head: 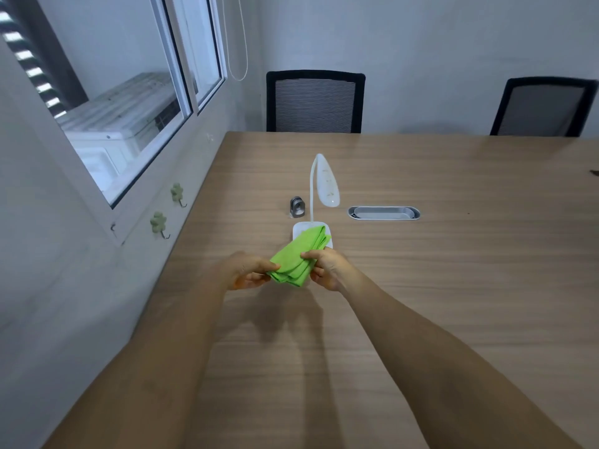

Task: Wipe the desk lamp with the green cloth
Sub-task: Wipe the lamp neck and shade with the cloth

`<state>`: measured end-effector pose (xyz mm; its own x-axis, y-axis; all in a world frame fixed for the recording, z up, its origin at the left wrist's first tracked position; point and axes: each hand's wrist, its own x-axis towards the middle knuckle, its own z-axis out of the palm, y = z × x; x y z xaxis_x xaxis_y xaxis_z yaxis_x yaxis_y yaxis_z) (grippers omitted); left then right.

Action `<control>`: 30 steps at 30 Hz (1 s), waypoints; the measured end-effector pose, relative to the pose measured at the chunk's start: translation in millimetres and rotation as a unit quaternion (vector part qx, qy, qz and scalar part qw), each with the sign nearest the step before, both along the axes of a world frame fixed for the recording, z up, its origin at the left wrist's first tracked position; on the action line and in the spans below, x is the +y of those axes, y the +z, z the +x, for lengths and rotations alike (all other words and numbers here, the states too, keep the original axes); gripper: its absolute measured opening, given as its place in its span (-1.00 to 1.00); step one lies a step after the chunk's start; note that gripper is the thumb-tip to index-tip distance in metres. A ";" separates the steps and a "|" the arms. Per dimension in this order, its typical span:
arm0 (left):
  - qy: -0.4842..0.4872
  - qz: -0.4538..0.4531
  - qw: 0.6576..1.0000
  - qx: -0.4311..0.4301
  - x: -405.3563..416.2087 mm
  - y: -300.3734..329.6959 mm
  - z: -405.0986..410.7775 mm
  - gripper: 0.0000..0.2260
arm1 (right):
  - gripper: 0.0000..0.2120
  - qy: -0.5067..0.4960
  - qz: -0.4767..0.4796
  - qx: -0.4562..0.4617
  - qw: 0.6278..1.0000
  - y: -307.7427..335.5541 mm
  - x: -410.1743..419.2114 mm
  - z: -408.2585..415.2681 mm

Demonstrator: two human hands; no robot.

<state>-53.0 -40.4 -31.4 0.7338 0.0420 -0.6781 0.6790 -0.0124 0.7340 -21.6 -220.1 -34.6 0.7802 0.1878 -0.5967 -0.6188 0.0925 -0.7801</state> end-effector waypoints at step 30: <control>-0.061 0.079 0.961 -0.259 -58.0 133.2 108.1 -0.69 | -0.49 0.097 -0.408 -0.580 0.698 149.2 -68.7 36.5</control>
<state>55.2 -98.4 101.9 0.9772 0.0069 -0.2124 0.2092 -0.2068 0.9557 14.9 -288.9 114.6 0.8344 0.3241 0.4458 0.5345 -0.6735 -0.5106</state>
